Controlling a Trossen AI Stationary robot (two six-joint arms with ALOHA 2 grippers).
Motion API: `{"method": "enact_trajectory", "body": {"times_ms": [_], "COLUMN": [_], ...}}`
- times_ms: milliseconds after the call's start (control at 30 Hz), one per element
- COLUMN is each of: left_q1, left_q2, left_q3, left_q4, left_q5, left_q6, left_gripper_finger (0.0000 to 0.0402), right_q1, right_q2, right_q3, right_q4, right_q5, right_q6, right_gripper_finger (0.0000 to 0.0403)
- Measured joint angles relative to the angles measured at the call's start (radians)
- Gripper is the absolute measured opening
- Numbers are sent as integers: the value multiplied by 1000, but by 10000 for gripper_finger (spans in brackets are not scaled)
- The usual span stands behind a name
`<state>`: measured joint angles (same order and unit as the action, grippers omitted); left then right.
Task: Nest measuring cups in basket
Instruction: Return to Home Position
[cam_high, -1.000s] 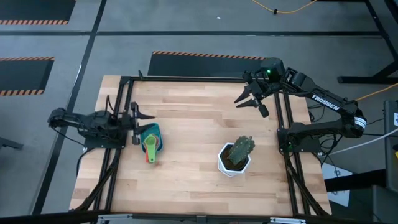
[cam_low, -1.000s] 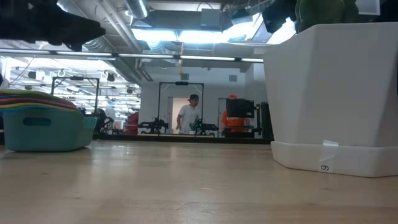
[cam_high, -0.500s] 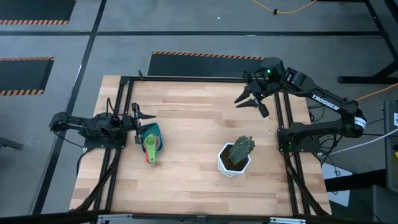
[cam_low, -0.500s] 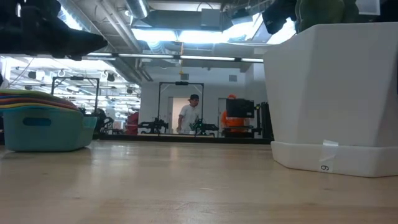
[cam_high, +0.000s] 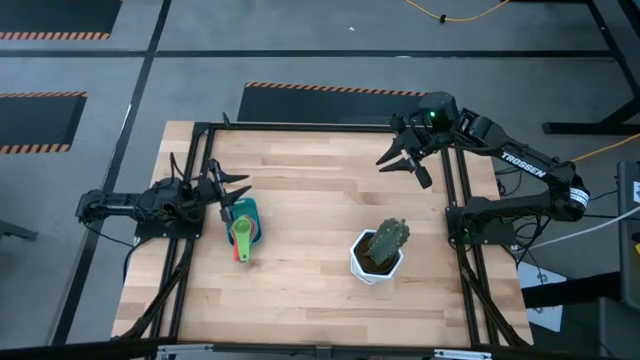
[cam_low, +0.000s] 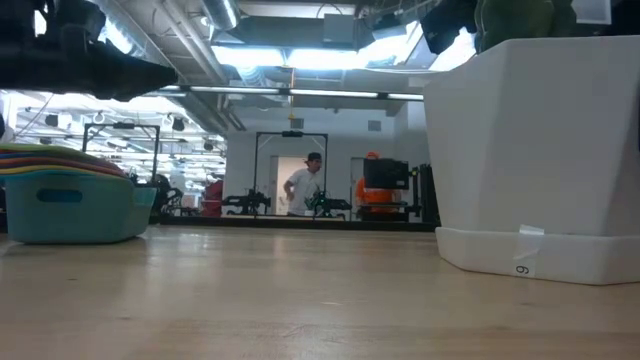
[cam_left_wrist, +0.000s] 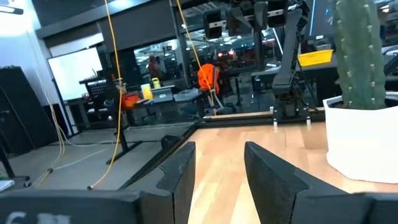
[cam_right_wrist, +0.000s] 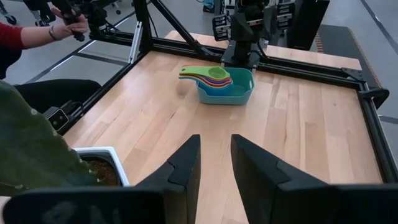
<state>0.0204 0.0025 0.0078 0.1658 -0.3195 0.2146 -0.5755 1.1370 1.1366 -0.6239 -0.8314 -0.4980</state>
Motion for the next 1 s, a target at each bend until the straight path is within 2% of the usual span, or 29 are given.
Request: {"method": "enact_trajectory", "body": {"times_ms": [167, 267, 367, 500, 633, 767, 1000], "left_q1": [0, 0, 0, 0, 0, 0, 0], "left_q2": [0, 0, 0, 0, 0, 0, 0], "left_q3": [0, 0, 0, 0, 0, 0, 0], "left_q4": [-8, -8, -21, -26, -26, -25, -23], "left_q5": [-2, -3, -4, -4, -4, -5, -5], "left_q6": [0, 0, -1, -2, -2, -2, -2], "left_gripper_finger": [131, 131, 131, 131, 131, 131, 131], "right_q1": [0, 0, 0, 0, 13, 35, 50], "right_q2": [0, -3, -20, -84, -188, -321, -640], "right_q3": [0, 0, 0, 18, 15, -49, -352], "right_q4": [3, 7, 11, -11, -81, -187, -88], "right_q5": [1, 1, 1, 29, 117, 128, 132], "right_q6": [0, 11, 52, 77, 109, 100, 115], "right_gripper_finger": [90, 63, 17, 9, 5, 6, 10]}}
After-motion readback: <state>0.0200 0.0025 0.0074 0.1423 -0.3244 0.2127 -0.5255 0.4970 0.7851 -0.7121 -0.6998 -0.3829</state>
